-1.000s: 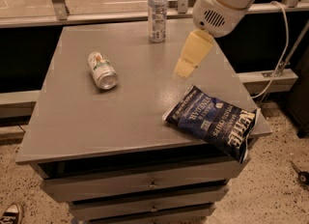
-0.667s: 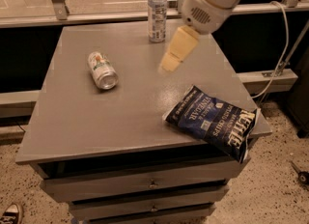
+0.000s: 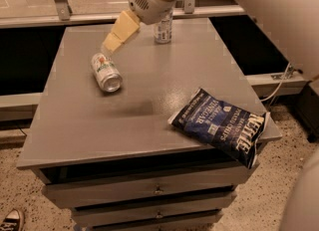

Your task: Place 7up can upright

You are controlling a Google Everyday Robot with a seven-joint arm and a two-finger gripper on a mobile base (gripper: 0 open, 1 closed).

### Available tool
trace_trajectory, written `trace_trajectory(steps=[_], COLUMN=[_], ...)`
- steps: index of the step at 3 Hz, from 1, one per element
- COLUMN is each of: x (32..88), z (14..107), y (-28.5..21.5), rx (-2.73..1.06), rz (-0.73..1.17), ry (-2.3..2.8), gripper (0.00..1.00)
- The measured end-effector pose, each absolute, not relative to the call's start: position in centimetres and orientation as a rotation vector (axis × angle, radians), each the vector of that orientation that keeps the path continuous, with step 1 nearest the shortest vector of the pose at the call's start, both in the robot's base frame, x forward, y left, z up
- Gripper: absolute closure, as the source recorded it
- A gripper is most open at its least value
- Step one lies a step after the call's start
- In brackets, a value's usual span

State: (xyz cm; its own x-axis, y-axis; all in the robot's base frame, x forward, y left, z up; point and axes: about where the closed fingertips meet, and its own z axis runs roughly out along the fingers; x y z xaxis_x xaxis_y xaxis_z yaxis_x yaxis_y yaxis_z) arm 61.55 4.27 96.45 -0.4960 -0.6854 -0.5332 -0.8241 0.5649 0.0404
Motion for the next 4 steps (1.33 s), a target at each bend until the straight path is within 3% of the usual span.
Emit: trace_trajectory(steps=[1,2,4], x=[63.3,64.2,67.3], z=[95.1,92.1,86.7], y=[10.8,13.4,11.9], rx=[-1.116,-1.013,-0.776], rz=[0.478,0.415,0.116], ry=[2.433,2.561,2.769], gripper=[0.00,0.00,0.00])
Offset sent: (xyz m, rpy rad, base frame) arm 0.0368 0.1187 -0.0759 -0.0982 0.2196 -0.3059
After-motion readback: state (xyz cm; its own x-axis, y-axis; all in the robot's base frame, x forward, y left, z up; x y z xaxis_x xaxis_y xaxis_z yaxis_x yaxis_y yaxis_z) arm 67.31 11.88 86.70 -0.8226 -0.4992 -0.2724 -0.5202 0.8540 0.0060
